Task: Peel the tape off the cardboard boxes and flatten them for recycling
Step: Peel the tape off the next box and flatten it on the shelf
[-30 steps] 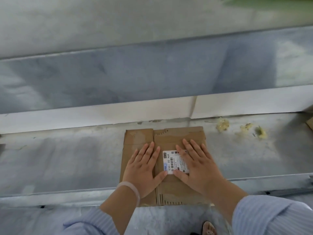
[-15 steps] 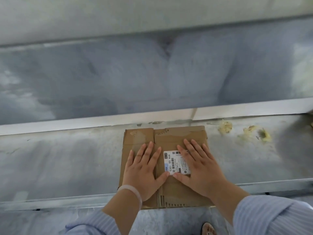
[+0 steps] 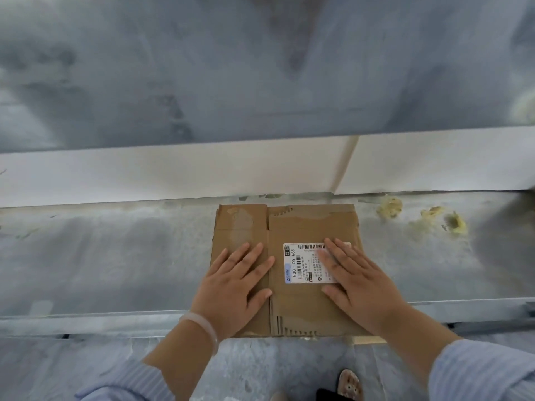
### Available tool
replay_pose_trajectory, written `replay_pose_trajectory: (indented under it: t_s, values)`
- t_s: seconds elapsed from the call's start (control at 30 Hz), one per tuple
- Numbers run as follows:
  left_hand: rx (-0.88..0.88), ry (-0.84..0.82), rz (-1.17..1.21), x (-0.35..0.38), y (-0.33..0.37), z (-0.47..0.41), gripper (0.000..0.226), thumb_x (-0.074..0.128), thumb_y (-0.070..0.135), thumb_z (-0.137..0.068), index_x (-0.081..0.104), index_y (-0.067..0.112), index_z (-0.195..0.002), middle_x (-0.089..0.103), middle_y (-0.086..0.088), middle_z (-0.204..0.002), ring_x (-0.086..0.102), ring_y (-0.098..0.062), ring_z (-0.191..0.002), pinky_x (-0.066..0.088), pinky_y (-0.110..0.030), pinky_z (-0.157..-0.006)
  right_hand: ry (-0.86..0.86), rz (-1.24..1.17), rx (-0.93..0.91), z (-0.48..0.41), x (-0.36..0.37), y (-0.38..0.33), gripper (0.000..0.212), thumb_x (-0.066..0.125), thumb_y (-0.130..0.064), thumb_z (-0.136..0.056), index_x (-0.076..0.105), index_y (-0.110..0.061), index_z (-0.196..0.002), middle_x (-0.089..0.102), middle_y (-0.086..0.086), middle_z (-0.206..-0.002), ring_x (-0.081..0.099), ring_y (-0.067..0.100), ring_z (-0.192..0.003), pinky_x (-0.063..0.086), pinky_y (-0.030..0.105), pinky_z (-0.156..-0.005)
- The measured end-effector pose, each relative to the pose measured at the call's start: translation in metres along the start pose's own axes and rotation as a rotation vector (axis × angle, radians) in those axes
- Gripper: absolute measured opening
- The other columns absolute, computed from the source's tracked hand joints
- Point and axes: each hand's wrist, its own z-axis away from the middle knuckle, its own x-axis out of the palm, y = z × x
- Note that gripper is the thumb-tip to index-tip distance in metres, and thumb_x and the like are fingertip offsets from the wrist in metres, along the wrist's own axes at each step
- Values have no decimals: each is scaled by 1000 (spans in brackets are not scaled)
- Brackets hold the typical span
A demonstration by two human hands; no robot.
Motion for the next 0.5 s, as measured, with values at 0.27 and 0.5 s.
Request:
replay_pose_trajectory:
  t_s: [0.27,0.5]
  values:
    - [4,-82,-20,-1,-2,1,78,21,77,-87,19,35,-153,12,4,-161,13,-19,-148,16,-48,-119,-73,15,8,4,1,4,96,17,-84,-82,5,-23,-154,2,-1,-161,4,17,-149,4,35,-121]
    - [-90,-24,-48,-13,1,-38,71,25,76,-86,43,31,-139,45,1,-139,43,-24,-129,32,-44,-111,-40,8,114,-43,-11,-7,88,14,-79,-81,5,-32,-154,1,-6,-163,-3,13,-149,-8,34,-119]
